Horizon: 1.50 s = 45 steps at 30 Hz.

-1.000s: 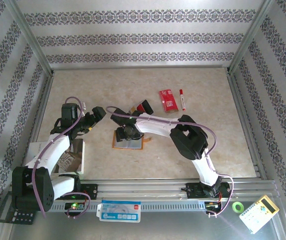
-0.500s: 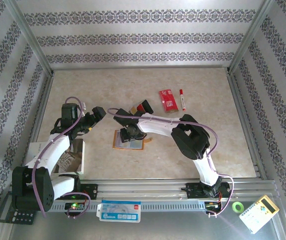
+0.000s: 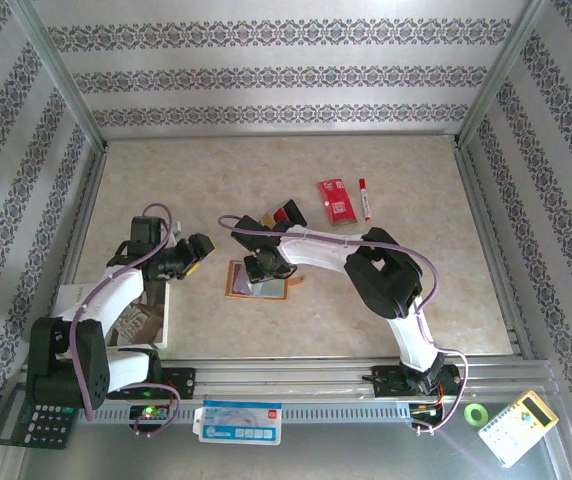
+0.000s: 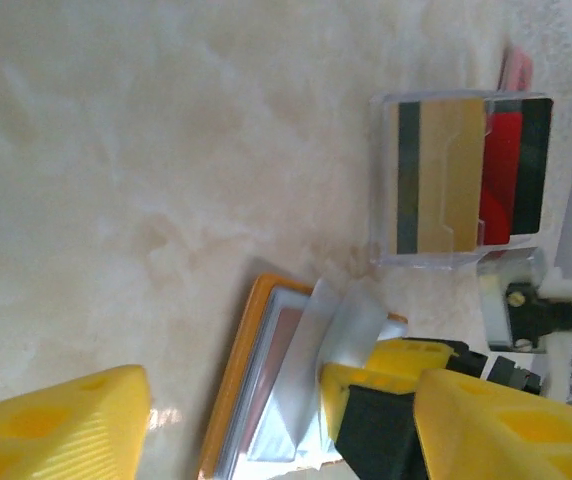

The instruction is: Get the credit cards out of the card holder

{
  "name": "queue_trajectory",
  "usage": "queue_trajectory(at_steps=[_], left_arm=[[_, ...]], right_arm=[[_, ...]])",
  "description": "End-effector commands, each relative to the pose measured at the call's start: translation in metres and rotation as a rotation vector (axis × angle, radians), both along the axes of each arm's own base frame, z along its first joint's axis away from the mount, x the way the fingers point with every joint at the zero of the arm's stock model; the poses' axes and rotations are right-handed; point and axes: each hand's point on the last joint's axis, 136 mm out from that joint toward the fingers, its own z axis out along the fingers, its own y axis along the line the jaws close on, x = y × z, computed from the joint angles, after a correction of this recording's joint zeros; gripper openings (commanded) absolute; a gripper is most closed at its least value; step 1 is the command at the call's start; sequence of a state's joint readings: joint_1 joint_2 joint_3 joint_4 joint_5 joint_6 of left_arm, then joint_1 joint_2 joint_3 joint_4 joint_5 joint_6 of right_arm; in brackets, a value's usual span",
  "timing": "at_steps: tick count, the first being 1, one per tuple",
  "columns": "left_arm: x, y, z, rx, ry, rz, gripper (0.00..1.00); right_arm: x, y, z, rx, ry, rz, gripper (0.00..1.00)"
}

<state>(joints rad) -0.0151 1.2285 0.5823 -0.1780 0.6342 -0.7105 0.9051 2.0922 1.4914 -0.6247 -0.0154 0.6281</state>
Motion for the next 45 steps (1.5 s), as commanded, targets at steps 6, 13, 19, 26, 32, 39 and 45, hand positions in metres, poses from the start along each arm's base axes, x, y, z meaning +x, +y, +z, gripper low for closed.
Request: queue_trajectory(at_steps=[6,13,19,26,32,39,45], left_arm=[[-0.046,-0.024,-0.032,-0.009,0.126,-0.068,0.45],[-0.054,-0.045,-0.032,-0.022,0.107,-0.104,0.30],[-0.045,-0.055,-0.032,0.002,0.055,-0.087,0.22],[-0.038,-0.068,-0.033,-0.006,0.037,-0.106,0.22],[-0.038,-0.070,-0.043,0.022,0.063,-0.121,0.23],[-0.040,-0.069,-0.050,0.076,0.083,-0.135,0.19],[-0.043,-0.066,-0.060,0.114,0.116,-0.133,0.19]], right_arm=[[-0.018,-0.029,-0.037,-0.101,0.090,-0.015,0.34],[-0.020,-0.027,-0.037,-0.079,0.101,-0.026,0.33],[-0.020,-0.030,-0.038,-0.073,0.102,-0.040,0.33],[-0.020,-0.029,-0.036,-0.047,0.110,-0.062,0.33],[-0.019,-0.030,-0.037,-0.050,0.108,-0.057,0.33],[-0.019,-0.032,-0.038,-0.058,0.109,-0.056,0.33],[-0.019,-0.030,-0.038,-0.053,0.108,-0.055,0.33]])
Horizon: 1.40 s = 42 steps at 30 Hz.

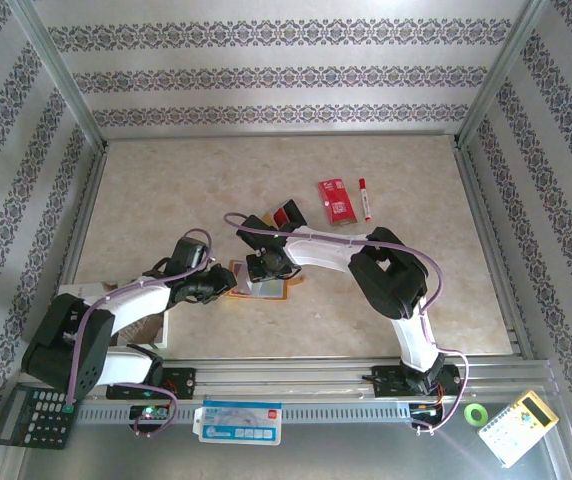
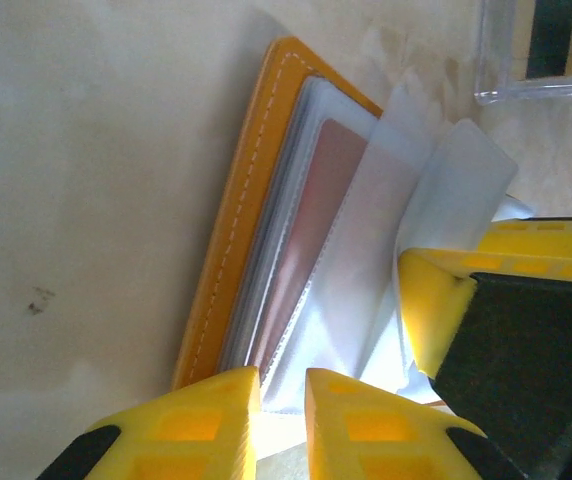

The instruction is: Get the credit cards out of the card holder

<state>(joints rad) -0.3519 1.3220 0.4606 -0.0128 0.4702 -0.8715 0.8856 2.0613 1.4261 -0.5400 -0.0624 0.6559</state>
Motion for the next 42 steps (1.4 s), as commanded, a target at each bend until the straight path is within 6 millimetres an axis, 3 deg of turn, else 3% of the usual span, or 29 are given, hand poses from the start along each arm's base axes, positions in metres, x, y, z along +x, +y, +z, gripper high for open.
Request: queue_trajectory(at_steps=[1,11,21,28,32,39,42], left_arm=[[0.000,0.003,-0.005,0.058,0.006,-0.011,0.19],[-0.005,0.000,-0.014,0.057,0.042,-0.027,0.20],[0.002,-0.011,-0.007,0.046,0.035,-0.068,0.13],[0.003,-0.012,-0.005,0.064,0.031,-0.080,0.13],[0.004,-0.013,-0.005,0.063,0.026,-0.081,0.13],[-0.004,-0.004,-0.022,0.117,0.065,-0.079,0.12],[-0.006,-0.002,-0.025,0.126,0.070,-0.077,0.12]], right_arm=[[-0.020,-0.031,-0.038,-0.123,0.101,-0.018,0.33],[-0.021,-0.029,-0.040,-0.113,0.106,-0.016,0.33],[-0.017,-0.023,-0.030,-0.064,0.076,-0.022,0.33],[-0.015,-0.021,-0.026,-0.046,0.066,-0.029,0.33],[-0.010,-0.018,-0.011,-0.002,0.033,-0.045,0.33],[0.005,-0.005,0.042,0.147,-0.066,-0.099,0.34],[0.007,0.000,0.056,0.196,-0.083,-0.133,0.37]])
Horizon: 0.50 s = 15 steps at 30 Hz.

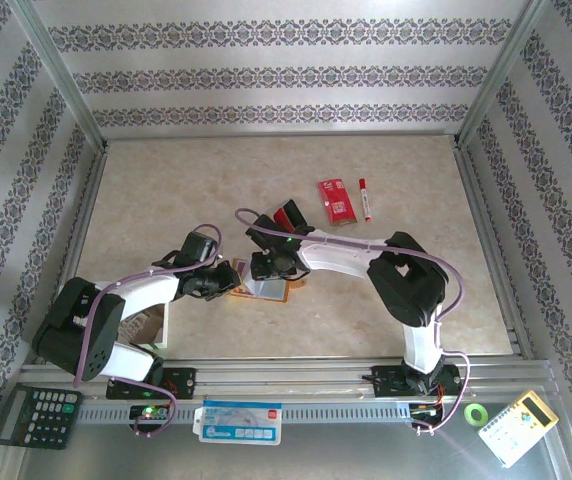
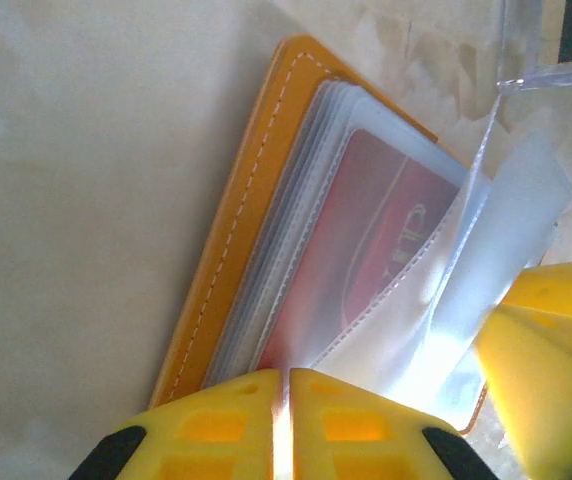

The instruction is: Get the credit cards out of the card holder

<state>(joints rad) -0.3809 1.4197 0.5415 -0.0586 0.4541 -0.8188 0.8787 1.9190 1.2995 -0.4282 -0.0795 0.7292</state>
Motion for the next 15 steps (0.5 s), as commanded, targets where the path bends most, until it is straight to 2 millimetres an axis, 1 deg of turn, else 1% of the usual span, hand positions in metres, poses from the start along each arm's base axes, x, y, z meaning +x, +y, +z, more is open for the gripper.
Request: queue_trajectory(at_steps=[1,4,10,12,15], left_arm=[[-0.012,0.007,-0.017,0.076,0.040,-0.015,0.12],[-0.013,0.008,-0.019,0.077,0.040,-0.014,0.11],[-0.013,0.007,-0.019,0.072,0.042,-0.016,0.10],[-0.013,0.007,-0.019,0.071,0.042,-0.016,0.10],[-0.013,0.007,-0.019,0.067,0.043,-0.015,0.10]], right_arm=[[0.010,0.005,0.028,0.089,-0.035,-0.075,0.38],[0.009,0.011,0.029,0.123,-0.013,-0.100,0.43],[0.013,0.020,0.015,0.136,0.062,-0.168,0.47],[0.017,0.021,0.011,0.124,0.072,-0.188,0.50],[0.024,0.016,0.001,0.087,0.082,-0.248,0.55]])
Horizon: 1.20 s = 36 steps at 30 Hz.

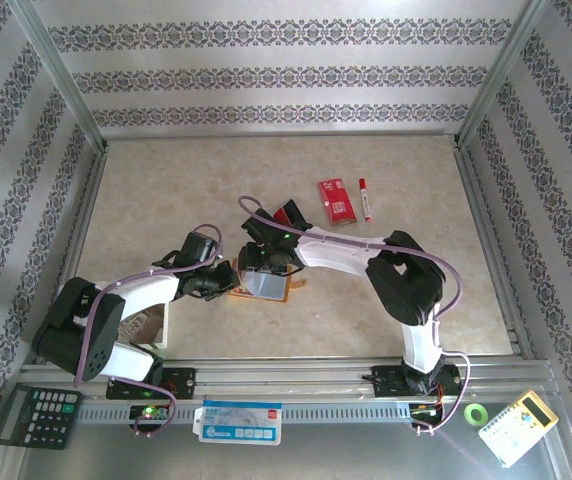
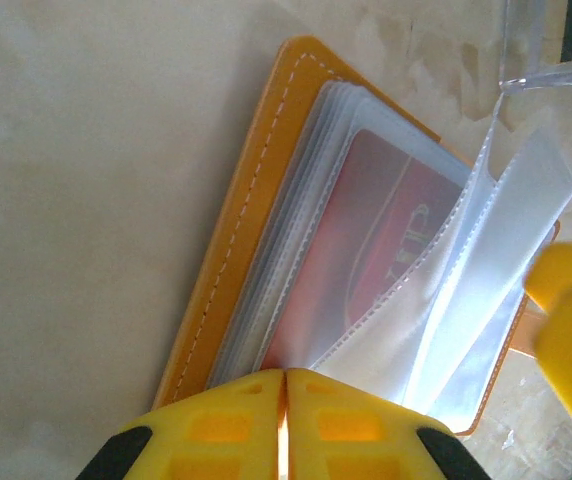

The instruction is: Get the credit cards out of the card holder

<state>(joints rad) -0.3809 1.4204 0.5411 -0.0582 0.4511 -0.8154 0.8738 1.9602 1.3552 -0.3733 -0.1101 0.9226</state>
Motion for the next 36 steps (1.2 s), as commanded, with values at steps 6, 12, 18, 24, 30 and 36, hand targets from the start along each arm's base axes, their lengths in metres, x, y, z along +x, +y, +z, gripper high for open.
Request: queue_trajectory(at_steps=[6,12,18,24,30,36], left_arm=[[-0.015,0.006,-0.020,0.057,0.047,-0.009,0.10],[-0.015,0.006,-0.020,0.057,0.045,-0.011,0.11],[-0.015,0.007,-0.019,0.060,0.044,-0.010,0.14],[-0.016,0.008,-0.017,0.065,0.041,-0.010,0.17],[-0.015,0.010,-0.014,0.075,0.035,-0.006,0.22],[-0.015,0.008,-0.012,0.068,0.033,-0.010,0.27]], right_arm=[[0.015,-0.014,-0.021,-0.093,0.060,-0.145,0.62],[0.018,-0.016,-0.025,-0.142,0.054,-0.143,0.67],[0.015,-0.023,-0.032,-0.197,0.057,-0.140,0.69],[0.016,-0.029,-0.028,-0.263,0.023,-0.133,0.70],[0.015,-0.045,-0.023,-0.310,-0.006,-0.150,0.71],[0.006,-0.060,-0.021,-0.332,-0.009,-0.166,0.70]])
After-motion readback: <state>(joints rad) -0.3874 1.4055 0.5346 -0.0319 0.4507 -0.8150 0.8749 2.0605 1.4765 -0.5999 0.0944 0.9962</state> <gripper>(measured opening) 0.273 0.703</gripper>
